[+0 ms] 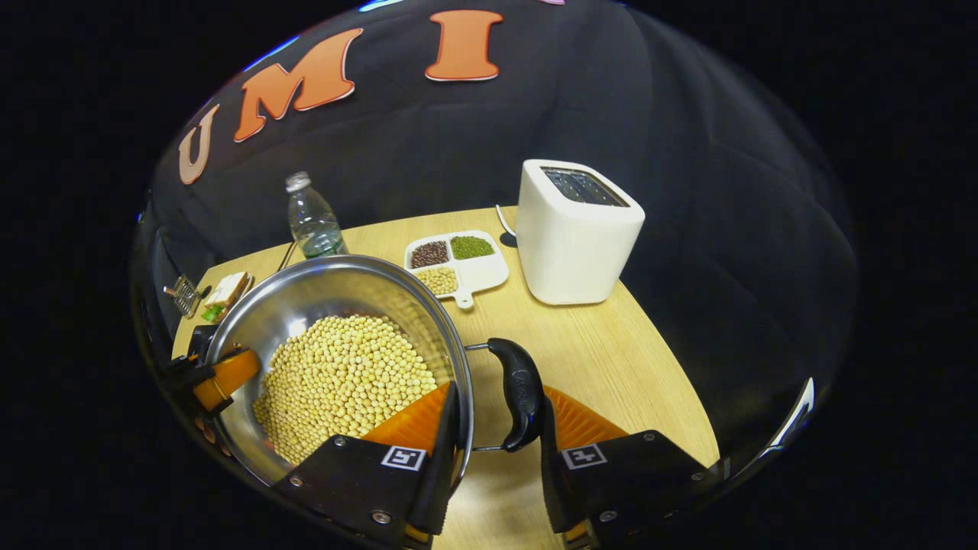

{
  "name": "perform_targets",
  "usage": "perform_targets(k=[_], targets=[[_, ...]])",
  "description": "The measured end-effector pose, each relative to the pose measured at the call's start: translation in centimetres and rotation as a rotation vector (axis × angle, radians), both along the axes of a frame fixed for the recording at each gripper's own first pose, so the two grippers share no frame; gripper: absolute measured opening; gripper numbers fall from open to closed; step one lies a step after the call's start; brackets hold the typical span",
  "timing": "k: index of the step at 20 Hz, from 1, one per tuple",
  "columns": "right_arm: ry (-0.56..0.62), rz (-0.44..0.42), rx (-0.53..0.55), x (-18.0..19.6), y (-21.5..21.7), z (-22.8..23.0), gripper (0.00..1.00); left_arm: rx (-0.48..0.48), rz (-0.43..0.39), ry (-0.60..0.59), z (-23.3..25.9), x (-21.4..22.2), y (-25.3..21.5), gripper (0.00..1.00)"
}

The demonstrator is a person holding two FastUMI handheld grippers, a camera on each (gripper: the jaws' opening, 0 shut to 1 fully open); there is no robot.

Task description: First push the handle of the pot to place it horizontally, then grasp the pot with both hands and set it on the induction cooktop.

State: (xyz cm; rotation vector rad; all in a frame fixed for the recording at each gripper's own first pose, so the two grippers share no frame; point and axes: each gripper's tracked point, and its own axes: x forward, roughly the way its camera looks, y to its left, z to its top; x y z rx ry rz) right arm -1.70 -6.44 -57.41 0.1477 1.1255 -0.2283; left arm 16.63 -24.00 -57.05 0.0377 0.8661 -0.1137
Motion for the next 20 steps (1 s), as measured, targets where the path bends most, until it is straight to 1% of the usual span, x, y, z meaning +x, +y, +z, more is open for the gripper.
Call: perform_targets(k=[1, 2, 3, 4, 5, 13, 15, 16, 17, 20], targets=[[-0.006, 0.008, 0.008, 0.2, -0.1, 0.1, 0.51, 0.01, 0.002, -0.012, 0.2, 0.2, 0.4, 0.73], [-0.016, 0.016, 0.013, 0.4, -0.1, 0.2, 0.46, 0.015, 0.007, -0.021, 0.6, 0.4, 1.0, 0.73], [-0.022, 0.029, 0.019, 0.4, -0.2, 0.1, 0.5, 0.022, 0.014, -0.027, 0.8, 0.5, 1.6, 0.73], [-0.028, 0.042, 0.021, 0.4, 0.0, 0.1, 0.5, 0.027, 0.022, -0.029, 0.9, 0.6, 2.1, 0.7], [-0.032, 0.058, 0.025, 0.6, -0.2, 0.1, 0.51, 0.033, 0.032, -0.032, 1.1, 0.6, 2.5, 0.73], [-0.071, 0.171, 0.067, 1.1, 0.2, -0.8, 0.51, 0.084, 0.137, -0.065, 2.2, 1.0, 6.5, 0.73], [-0.078, 0.197, 0.072, 1.5, 0.2, -0.6, 0.51, 0.087, 0.17, -0.063, 2.2, 0.8, 6.9, 0.72], [-0.082, 0.212, 0.073, 1.6, 0.1, -0.5, 0.51, 0.086, 0.184, -0.061, 2.3, 0.6, 7.1, 0.7], [-0.087, 0.222, 0.075, 1.7, 0.1, -0.6, 0.5, 0.086, 0.198, -0.062, 2.5, 0.6, 7.1, 0.73], [-0.095, 0.245, 0.093, 1.7, 0.4, -0.9, 0.51, 0.099, 0.231, -0.067, 2.7, 0.1, 6.9, 0.72]])
